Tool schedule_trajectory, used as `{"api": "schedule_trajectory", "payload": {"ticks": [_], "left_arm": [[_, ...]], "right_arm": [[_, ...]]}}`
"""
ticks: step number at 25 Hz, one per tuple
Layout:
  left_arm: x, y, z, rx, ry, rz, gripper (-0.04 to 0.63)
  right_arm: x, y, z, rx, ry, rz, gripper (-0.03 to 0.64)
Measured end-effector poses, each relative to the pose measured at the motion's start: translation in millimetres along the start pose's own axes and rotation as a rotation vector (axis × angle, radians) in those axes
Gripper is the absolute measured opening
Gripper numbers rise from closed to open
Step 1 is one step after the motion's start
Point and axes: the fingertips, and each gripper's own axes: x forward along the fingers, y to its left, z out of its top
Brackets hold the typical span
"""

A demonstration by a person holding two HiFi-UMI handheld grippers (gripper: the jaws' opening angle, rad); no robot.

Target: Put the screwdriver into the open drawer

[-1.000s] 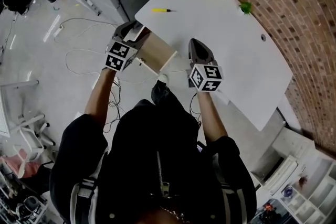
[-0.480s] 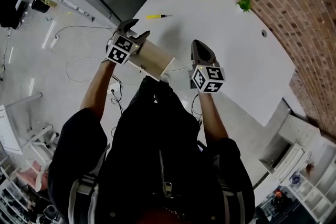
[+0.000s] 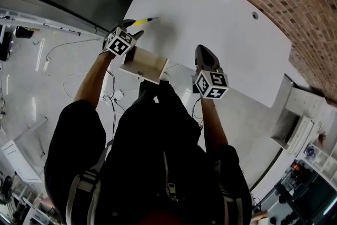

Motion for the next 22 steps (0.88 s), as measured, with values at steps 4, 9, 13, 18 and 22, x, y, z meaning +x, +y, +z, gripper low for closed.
{"api": "schedule_trajectory", "payload": {"ticks": [4, 9, 13, 18, 22], "left_arm": [[33, 7, -15, 0.049, 0.062, -0.062, 0.235], [64, 12, -34, 0.096, 0.176, -0.127, 0.218], [90, 17, -48, 0.114, 0.243, -0.161, 0.202], [109, 19, -59, 0.136, 0.315, -0.193, 0.174], [118, 21, -65, 0.143, 0.36, -0.189, 0.119]], "right_arm": [[-16, -18, -12, 0.038, 0.013, -0.081, 0.006], [-34, -35, -25, 0.082, 0.02, -0.164, 0.006], [-45, -43, -34, 0.103, 0.028, -0.213, 0.006], [-58, -47, -43, 0.124, 0.032, -0.257, 0.006], [-66, -52, -57, 0.15, 0.049, -0.288, 0.006]]}}
